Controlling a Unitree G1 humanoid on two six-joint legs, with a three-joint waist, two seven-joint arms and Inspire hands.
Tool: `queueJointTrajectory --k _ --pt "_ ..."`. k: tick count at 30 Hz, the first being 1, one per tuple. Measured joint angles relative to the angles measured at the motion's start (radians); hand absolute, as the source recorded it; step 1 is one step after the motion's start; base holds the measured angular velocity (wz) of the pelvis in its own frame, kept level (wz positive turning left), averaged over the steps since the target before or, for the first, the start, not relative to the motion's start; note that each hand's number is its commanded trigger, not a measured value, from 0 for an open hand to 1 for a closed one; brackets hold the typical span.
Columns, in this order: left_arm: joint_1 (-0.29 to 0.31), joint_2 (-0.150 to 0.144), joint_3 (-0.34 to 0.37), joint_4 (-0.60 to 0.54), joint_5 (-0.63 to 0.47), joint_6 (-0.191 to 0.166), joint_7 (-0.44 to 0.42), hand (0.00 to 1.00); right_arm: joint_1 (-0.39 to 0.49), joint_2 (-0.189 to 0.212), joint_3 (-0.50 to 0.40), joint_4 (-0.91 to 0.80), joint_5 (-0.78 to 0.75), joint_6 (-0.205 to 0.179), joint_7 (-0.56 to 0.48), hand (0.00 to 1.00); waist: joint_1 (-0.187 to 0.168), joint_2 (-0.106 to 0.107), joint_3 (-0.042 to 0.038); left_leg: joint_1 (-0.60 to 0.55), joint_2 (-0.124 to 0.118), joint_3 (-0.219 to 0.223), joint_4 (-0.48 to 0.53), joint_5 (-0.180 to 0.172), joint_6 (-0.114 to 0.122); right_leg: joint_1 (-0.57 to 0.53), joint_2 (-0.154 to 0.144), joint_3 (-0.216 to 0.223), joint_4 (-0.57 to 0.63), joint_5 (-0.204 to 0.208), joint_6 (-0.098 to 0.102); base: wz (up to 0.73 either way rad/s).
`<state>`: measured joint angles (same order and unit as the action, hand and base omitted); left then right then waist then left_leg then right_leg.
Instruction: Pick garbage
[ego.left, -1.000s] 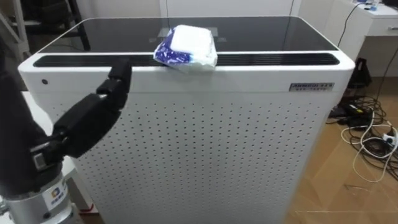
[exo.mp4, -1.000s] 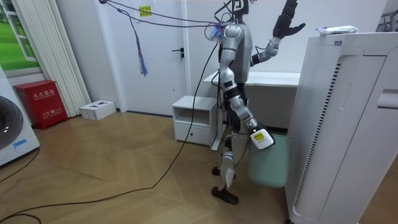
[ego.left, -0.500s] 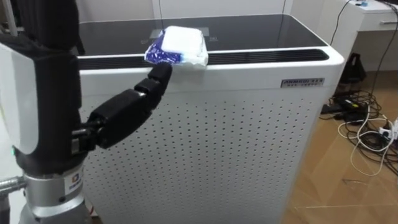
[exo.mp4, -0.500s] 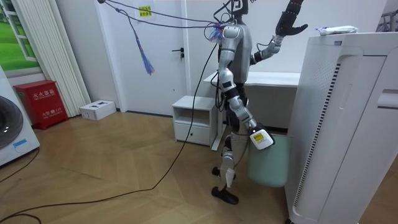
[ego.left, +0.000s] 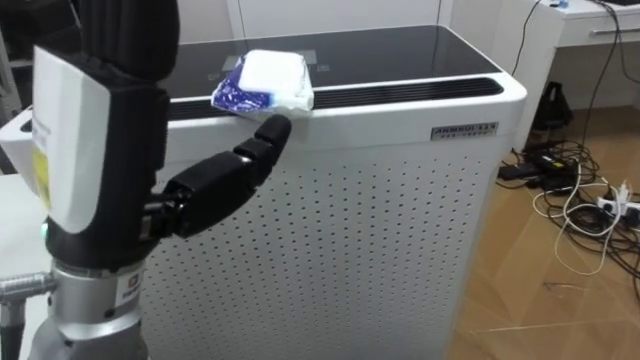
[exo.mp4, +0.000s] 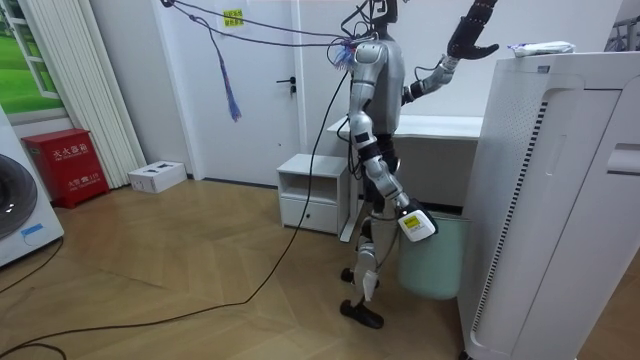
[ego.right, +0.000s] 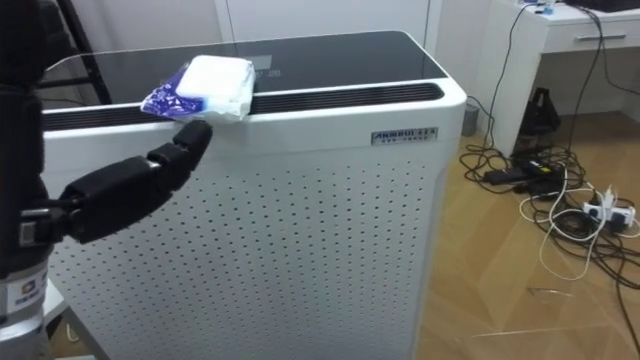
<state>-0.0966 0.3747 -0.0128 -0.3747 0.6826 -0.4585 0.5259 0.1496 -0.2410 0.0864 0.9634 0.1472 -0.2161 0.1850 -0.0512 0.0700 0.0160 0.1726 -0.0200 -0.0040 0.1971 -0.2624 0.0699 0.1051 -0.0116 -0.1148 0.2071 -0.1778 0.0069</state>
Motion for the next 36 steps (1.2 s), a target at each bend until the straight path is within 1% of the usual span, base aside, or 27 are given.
queueJointTrajectory --k 4,5,7,9,11,14,17,22,25,27,29,34,35,36 --pt "0.000 0.001 0.000 0.000 -0.001 0.014 -0.033 0.00 -0.013 -0.003 0.002 0.000 0.000 0.000 0.015 1.00 0.003 0.005 -0.0016 -0.005 0.001 0.001 0.003 0.000 0.000 -0.004 0.001 0.002 0.000 0.000 -0.001 0.00" --pt "0.000 0.007 -0.001 0.000 -0.002 0.019 -0.040 0.00 -0.013 -0.005 0.001 0.000 -0.001 0.000 0.017 1.00 0.002 0.007 -0.0016 -0.005 0.001 0.000 0.002 0.000 0.000 -0.004 0.002 0.003 -0.001 0.001 -0.001 0.00" --pt "0.000 0.031 -0.001 0.001 -0.005 0.028 -0.051 0.00 -0.015 -0.008 0.001 0.000 -0.015 0.000 0.017 1.00 0.001 0.009 -0.0007 -0.005 0.001 0.000 0.002 0.000 0.000 -0.004 0.002 0.002 -0.002 0.001 -0.001 0.00" --pt "0.000 0.072 -0.003 0.002 -0.005 0.036 -0.065 0.00 -0.019 -0.014 0.000 -0.001 -0.044 0.000 0.015 1.00 -0.002 0.012 0.0007 -0.005 0.001 -0.001 0.002 0.000 0.000 -0.004 0.001 0.001 -0.003 0.001 -0.001 0.00" --pt "0.000 0.091 -0.005 0.009 -0.005 0.037 -0.080 0.00 -0.021 -0.020 0.000 -0.006 -0.049 0.000 0.015 1.00 -0.004 0.015 0.0016 -0.005 0.001 0.000 0.002 0.000 0.000 -0.003 0.000 0.001 -0.003 0.001 -0.001 0.00" --pt "0.000 0.106 -0.022 0.038 -0.006 0.044 -0.105 0.00 -0.034 -0.028 0.000 -0.007 -0.053 0.000 0.014 1.00 -0.005 0.024 0.0045 -0.005 0.001 0.001 0.002 0.000 0.000 -0.003 -0.002 0.001 -0.003 0.001 -0.001 0.00" --pt "0.000 0.111 -0.036 0.051 -0.006 0.047 -0.127 0.00 -0.037 -0.039 0.000 -0.007 -0.057 0.000 0.014 1.00 -0.004 0.033 0.0036 -0.005 0.001 0.001 0.002 0.000 0.000 -0.004 -0.002 0.000 -0.003 0.002 -0.001 0.00" --pt "0.000 0.122 -0.036 0.057 -0.005 0.048 -0.146 0.00 -0.038 -0.044 0.000 -0.007 -0.069 0.000 0.007 1.00 -0.007 0.039 0.0002 -0.005 0.002 0.004 0.000 0.000 0.000 -0.005 -0.002 0.000 -0.003 0.002 -0.001 0.00" --pt "0.000 0.135 -0.036 0.060 -0.005 0.055 -0.149 0.00 -0.039 -0.051 0.000 -0.007 -0.075 0.000 0.002 1.00 -0.008 0.039 0.0001 -0.005 0.002 0.006 0.000 0.000 0.000 -0.006 -0.001 0.000 -0.003 0.002 -0.001 0.00" --pt "0.000 0.152 -0.036 0.063 -0.006 0.061 -0.151 0.00 -0.039 -0.059 0.000 -0.007 -0.077 0.000 0.002 1.00 -0.010 0.038 0.0006 -0.005 0.002 0.006 0.000 0.000 0.000 -0.006 -0.001 0.001 -0.003 0.002 -0.001 0.00" --pt "0.000 0.158 -0.036 0.067 -0.006 0.065 -0.156 0.00 -0.039 -0.066 0.000 -0.007 -0.077 0.000 0.002 1.00 -0.011 0.038 0.0009 -0.005 0.002 0.006 0.000 0.000 0.000 -0.006 -0.002 0.002 -0.003 0.002 -0.001 0.00" --pt "0.000 0.161 -0.036 0.078 -0.006 0.073 -0.168 0.00 -0.044 -0.071 0.000 -0.007 -0.079 0.000 0.002 1.00 -0.021 0.036 0.0022 -0.005 0.002 0.007 0.000 0.000 0.000 -0.007 -0.001 0.002 -0.002 0.002 -0.001 0.00" --pt "-0.003 0.161 -0.037 0.084 -0.004 0.074 -0.168 0.00 -0.046 -0.071 0.000 -0.007 -0.079 0.000 0.002 1.00 -0.022 0.038 0.0004 -0.005 0.002 0.010 0.000 0.000 0.000 -0.008 0.000 0.004 -0.002 0.002 -0.001 -0.05" --pt "-0.013 0.161 -0.037 0.092 -0.005 0.074 -0.168 0.00 -0.048 -0.071 0.000 -0.007 -0.079 0.000 0.002 1.00 -0.023 0.037 0.0011 -0.005 0.002 0.012 0.000 0.000 0.000 -0.008 0.000 0.007 -0.001 0.002 -0.001 -0.05"
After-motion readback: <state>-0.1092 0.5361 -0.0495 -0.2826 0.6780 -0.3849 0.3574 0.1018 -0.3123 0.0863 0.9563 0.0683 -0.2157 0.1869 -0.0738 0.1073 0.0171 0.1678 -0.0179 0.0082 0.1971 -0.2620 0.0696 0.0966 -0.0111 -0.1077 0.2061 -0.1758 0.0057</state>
